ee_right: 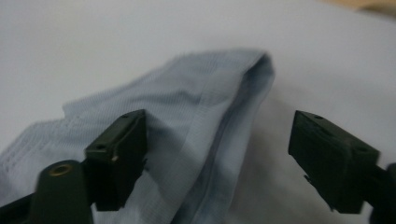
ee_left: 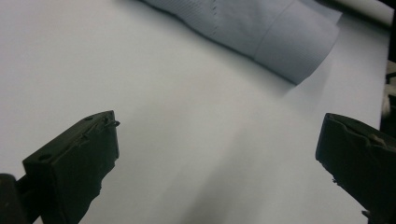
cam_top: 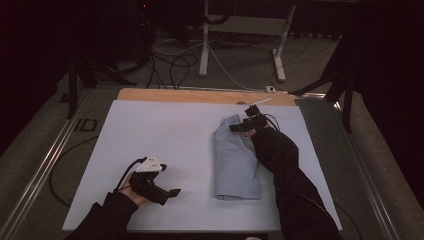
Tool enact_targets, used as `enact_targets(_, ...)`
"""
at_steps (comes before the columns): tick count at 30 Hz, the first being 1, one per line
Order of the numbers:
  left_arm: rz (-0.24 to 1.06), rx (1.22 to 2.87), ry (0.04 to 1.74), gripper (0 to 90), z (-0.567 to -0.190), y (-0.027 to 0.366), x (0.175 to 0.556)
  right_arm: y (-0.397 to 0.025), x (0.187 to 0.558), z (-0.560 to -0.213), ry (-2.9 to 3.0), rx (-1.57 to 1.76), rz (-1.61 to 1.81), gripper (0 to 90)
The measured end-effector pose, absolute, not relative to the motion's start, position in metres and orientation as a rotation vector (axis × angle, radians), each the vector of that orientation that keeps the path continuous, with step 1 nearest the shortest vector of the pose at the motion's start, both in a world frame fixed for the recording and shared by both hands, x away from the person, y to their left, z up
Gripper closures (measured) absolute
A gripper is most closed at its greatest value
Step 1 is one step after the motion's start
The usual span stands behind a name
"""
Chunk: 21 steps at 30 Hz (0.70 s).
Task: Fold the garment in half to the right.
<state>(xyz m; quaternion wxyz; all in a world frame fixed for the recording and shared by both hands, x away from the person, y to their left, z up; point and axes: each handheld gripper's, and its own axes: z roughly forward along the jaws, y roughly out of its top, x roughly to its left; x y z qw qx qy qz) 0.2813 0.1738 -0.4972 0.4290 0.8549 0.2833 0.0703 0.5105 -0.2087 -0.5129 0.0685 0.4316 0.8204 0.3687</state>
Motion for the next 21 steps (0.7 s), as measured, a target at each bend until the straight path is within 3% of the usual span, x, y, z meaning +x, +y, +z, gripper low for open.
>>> enact_targets(1, 0.178, 2.129, 0.715, 0.3, -0.498, 0.176, 0.28, -0.21, 0.51, -0.515, 2.484, 1.308, 1.109, 28.7)
enact_targets(8, 0.195, 2.109, 0.743, 0.4, -0.502, 0.188, 0.276, -0.212, 0.503, -0.51, 2.529, 1.197, 1.075, 84.4)
enact_targets(16, 0.231, 2.07, 0.73, 0.4, -0.502, 0.195, 0.271, -0.207, 0.5, -0.494, 2.503, 1.103, 1.243, 86.5)
enact_targets(21, 0.231, 2.037, 0.734, 0.4, -0.501, 0.199, 0.271, -0.206, 0.508, -0.502, 2.503, 1.174, 1.219, 86.5)
